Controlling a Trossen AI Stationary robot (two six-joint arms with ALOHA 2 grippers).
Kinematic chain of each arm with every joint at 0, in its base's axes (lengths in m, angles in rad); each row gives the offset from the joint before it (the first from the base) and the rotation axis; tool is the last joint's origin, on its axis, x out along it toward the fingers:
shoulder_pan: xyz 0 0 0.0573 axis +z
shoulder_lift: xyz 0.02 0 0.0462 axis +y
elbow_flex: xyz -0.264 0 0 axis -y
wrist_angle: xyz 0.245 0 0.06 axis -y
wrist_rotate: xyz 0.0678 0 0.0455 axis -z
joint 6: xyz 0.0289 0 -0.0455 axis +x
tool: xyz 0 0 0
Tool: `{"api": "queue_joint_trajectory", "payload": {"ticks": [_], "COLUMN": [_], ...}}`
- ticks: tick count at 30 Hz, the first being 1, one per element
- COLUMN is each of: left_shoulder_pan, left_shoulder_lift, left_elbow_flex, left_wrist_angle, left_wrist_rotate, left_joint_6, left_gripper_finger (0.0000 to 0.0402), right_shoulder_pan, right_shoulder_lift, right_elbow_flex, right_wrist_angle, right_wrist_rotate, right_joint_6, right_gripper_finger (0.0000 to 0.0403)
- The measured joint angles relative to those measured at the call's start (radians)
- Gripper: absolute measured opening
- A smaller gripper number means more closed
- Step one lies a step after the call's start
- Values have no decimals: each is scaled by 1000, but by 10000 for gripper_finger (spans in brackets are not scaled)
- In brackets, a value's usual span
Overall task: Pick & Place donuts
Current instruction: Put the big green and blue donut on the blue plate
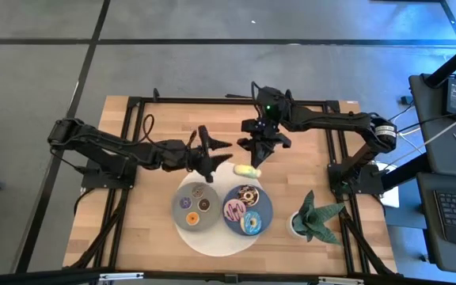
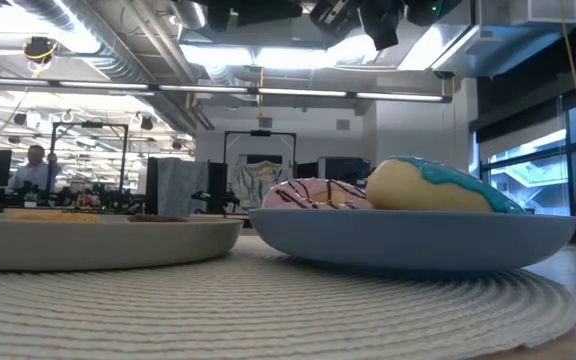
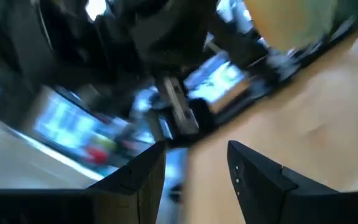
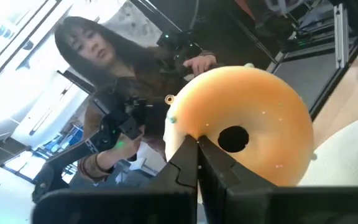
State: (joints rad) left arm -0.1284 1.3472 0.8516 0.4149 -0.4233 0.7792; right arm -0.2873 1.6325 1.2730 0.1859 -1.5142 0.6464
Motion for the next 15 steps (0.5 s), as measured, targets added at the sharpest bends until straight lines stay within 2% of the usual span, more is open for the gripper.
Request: {"api": "queue_joint_trajectory", "payload": {"ticks": [6,10,12,15], "left_shoulder_pan": [-21,-39,-41,-31], "left_shoulder_lift": [0,0,0,0], "left_elbow_flex": [0,0,0,0], "left_wrist_angle": [59,69,110,162], "left_wrist_rotate": [-143,-177,-188,-188], "left_joint_6": [555,917,987,951], "left_gripper_finger": [168,168,168,168], "right_shoulder_pan": [-14,-34,-49,-65], "right_shoulder_lift": [0,0,0,0], "right_elbow_flex": [69,121,127,128], "right_wrist_angle": [10,11,9,-24], "right_wrist_rotate": [-56,-59,-49,-28], "right_joint_6": [47,56,52,0], "right_gripper_finger": [6,6,6,6]}}
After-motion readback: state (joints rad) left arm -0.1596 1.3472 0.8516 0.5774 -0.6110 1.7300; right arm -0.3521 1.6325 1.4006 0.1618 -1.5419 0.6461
